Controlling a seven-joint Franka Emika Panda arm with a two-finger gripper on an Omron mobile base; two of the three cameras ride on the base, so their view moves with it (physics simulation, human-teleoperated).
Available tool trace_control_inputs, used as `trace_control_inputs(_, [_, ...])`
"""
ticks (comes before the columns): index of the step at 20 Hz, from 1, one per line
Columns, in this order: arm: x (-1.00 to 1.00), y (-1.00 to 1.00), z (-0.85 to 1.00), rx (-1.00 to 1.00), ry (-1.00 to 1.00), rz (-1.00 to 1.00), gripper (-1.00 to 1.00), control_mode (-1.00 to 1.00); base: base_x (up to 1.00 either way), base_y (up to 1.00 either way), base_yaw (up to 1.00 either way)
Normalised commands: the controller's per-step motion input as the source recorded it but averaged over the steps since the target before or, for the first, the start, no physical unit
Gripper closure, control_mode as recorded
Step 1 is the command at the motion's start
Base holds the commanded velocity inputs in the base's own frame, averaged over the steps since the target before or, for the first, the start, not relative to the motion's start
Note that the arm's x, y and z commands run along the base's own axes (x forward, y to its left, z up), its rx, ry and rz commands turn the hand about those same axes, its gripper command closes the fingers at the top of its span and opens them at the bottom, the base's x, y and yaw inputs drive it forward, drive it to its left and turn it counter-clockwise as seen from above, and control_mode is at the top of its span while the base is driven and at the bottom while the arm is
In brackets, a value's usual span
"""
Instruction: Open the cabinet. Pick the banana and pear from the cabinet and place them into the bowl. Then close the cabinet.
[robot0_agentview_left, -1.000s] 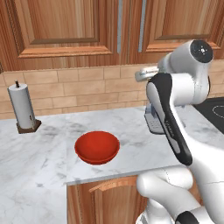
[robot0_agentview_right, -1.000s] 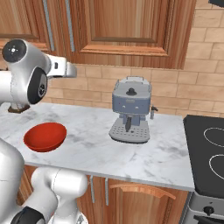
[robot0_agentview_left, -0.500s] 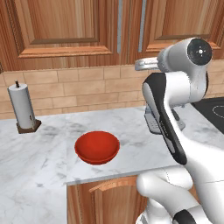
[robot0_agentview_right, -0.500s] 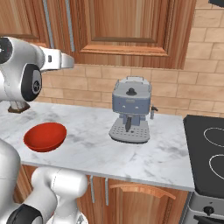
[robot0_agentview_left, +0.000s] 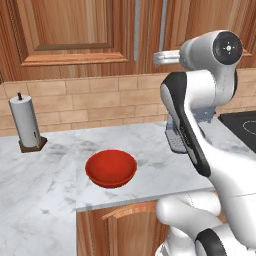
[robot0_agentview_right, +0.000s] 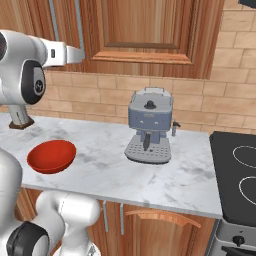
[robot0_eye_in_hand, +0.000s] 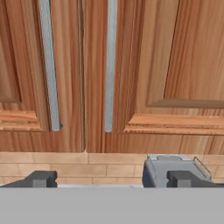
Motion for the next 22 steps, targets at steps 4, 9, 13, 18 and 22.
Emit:
trace_control_inputs(4, [0.21,0.00,0.22,0.00,-0.02,0.00,-1.00,-1.00,0.00,0.00,0.00])
trace_control_inputs(9, [0.20,0.00,0.09,0.00,0.00,0.00,-1.00,-1.00,0.00,0.00,0.00])
trace_control_inputs(13, [0.25,0.00,0.09,0.00,0.00,0.00,-1.00,-1.00,0.00,0.00,0.00])
trace_control_inputs(18, [0.27,0.00,0.04,0.00,0.00,0.00,-1.00,-1.00,0.00,0.00,0.00])
trace_control_inputs(22, [0.37,0.00,0.00,0.00,0.00,0.00,-1.00,-1.00,0.00,0.00,0.00])
